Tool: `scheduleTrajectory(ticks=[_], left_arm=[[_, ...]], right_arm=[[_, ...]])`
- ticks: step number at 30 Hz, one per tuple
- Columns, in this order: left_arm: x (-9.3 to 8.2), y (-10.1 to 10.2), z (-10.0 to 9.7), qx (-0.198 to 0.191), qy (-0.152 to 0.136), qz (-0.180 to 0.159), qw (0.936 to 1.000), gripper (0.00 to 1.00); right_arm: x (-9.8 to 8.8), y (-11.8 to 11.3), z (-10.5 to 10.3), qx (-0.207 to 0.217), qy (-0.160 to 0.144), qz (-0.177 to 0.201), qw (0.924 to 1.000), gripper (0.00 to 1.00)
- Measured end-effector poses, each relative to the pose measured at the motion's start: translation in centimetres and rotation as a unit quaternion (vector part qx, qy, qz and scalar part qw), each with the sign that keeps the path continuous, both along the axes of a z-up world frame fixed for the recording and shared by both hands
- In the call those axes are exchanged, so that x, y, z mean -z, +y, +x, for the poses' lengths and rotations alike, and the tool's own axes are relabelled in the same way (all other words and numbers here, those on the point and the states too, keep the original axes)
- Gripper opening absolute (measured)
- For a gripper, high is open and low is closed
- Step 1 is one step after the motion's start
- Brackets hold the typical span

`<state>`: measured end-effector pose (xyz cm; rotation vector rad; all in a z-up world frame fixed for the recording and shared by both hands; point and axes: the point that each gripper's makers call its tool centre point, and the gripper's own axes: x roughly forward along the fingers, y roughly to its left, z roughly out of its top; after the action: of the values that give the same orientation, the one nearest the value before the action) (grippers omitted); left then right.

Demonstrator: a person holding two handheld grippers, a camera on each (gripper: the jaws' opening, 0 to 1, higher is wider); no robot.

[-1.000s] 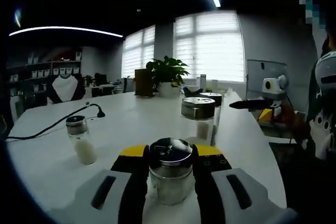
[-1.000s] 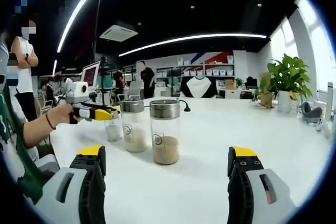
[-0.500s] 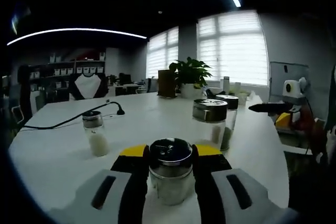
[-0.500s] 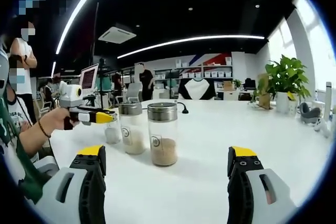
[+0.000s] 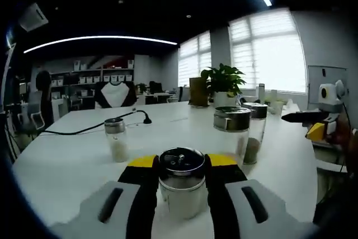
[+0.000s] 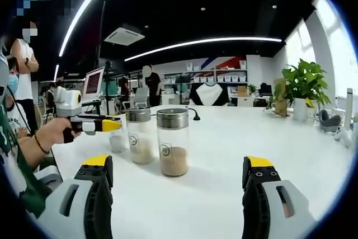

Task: Rotate the seasoning bottle until the label or dispensing opening points toward the visible target arrow and the bottle remains upright within the marked orientation range

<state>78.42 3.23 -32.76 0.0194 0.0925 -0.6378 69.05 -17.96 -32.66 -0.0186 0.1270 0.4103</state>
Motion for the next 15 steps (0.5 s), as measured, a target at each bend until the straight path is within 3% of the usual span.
scheduleTrajectory(ticks=[15], left_arm=[[0.06,0.46,0.4,-0.062,-0.01,-0.009,0.998,0.34]], right_arm=[[0.16,-0.07,0.09,0.001,0.001,-0.001,1.0,0.99]])
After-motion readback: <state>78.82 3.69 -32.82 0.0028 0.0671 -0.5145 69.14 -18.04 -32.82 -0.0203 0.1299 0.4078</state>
